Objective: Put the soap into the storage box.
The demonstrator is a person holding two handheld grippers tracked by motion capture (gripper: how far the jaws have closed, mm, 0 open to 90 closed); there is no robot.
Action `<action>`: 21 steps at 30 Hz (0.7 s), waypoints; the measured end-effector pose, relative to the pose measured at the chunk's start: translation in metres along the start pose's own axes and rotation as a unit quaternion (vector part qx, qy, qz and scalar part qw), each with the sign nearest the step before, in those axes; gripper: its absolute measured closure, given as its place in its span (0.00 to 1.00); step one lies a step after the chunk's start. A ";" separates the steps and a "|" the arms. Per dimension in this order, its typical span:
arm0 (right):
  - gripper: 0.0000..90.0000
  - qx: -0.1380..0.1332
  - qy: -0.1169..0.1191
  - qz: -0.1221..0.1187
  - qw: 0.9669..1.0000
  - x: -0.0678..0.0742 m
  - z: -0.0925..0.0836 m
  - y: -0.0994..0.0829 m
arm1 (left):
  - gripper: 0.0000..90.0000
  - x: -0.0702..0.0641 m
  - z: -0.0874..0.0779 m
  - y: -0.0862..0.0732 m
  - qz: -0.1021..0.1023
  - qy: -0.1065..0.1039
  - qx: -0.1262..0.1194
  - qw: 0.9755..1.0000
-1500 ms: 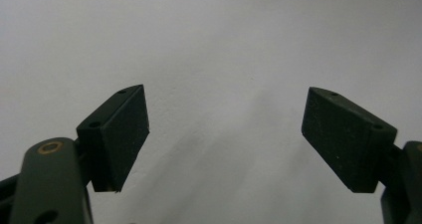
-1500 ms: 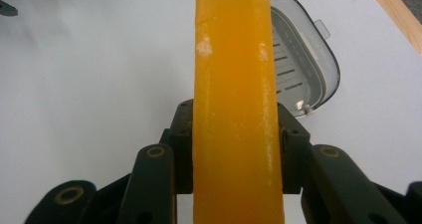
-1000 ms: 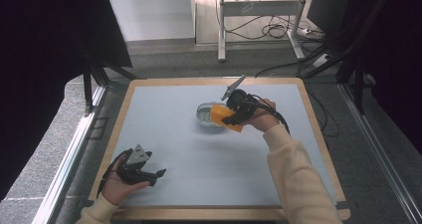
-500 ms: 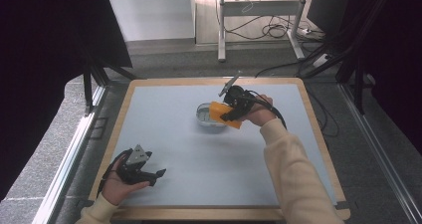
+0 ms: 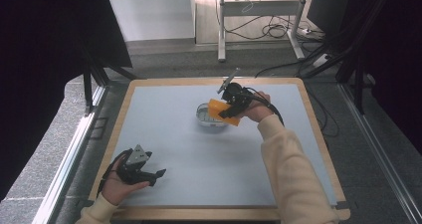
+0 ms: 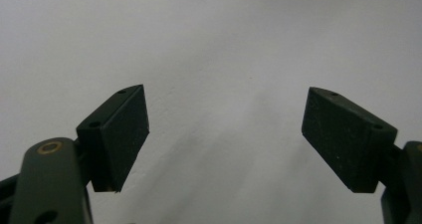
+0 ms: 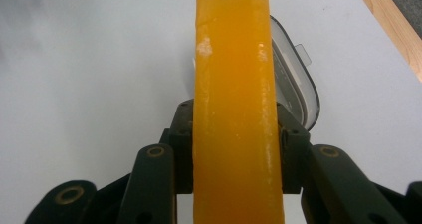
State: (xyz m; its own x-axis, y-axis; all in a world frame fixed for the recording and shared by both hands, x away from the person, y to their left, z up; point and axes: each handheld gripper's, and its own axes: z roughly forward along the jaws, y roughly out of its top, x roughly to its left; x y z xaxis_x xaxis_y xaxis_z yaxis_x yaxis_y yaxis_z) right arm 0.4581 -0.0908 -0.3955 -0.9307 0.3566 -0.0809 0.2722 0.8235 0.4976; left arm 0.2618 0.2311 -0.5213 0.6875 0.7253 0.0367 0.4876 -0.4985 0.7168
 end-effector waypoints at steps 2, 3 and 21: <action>0.69 0.002 0.001 -0.001 1.000 -0.001 0.001 0.000 | 0.21 0.000 0.000 0.000 0.000 0.000 0.000 1.000; 0.69 0.001 0.001 -0.001 1.000 -0.002 0.002 0.000 | 0.21 0.000 0.000 0.000 0.000 0.000 0.000 1.000; 0.69 0.006 0.025 -0.039 0.999 -0.015 0.020 0.012 | 0.21 0.001 0.000 -0.001 -0.002 0.000 0.001 1.000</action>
State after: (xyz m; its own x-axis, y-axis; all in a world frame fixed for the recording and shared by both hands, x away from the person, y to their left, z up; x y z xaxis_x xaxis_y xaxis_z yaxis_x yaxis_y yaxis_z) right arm 0.4804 -0.0778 -0.4055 -0.9599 0.2699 -0.0756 0.2019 0.8529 0.4815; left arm 0.2623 0.2325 -0.5217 0.6854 0.7273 0.0348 0.4908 -0.4967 0.7158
